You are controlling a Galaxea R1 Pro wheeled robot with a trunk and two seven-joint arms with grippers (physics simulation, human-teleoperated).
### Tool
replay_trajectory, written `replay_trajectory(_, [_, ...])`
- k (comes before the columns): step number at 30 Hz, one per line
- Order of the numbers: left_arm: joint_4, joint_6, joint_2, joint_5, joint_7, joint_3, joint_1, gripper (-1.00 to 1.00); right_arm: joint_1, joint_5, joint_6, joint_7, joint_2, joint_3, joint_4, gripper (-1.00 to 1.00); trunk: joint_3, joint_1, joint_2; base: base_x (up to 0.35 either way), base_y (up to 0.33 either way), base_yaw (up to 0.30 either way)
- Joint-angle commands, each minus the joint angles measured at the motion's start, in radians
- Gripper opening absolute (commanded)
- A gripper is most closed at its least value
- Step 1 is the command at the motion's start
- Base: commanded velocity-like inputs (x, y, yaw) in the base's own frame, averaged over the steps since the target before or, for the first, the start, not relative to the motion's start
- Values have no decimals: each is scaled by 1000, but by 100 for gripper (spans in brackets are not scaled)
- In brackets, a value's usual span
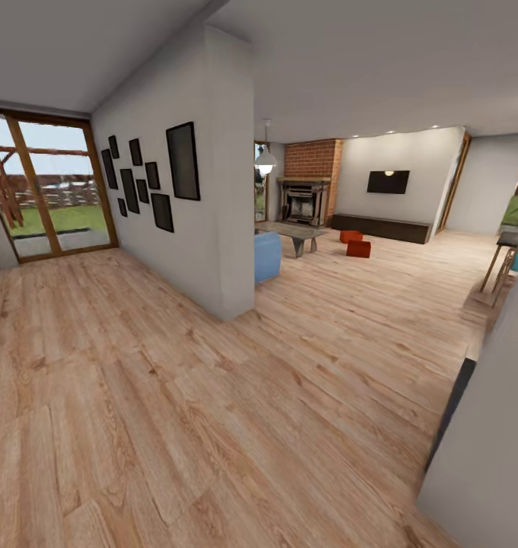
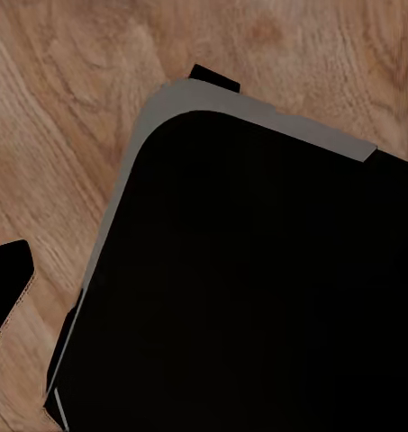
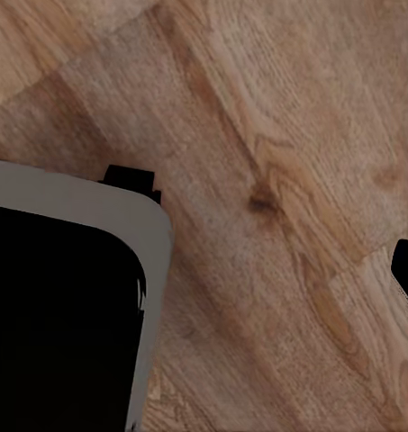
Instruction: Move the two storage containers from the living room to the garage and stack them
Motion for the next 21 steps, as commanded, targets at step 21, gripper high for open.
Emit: replay_trajectory(21, [-23, -1, 28, -20, 1, -9, 0, 100, -1, -3, -9, 3, 6, -2, 4, 100, -1, 1, 0, 324, 0, 0])
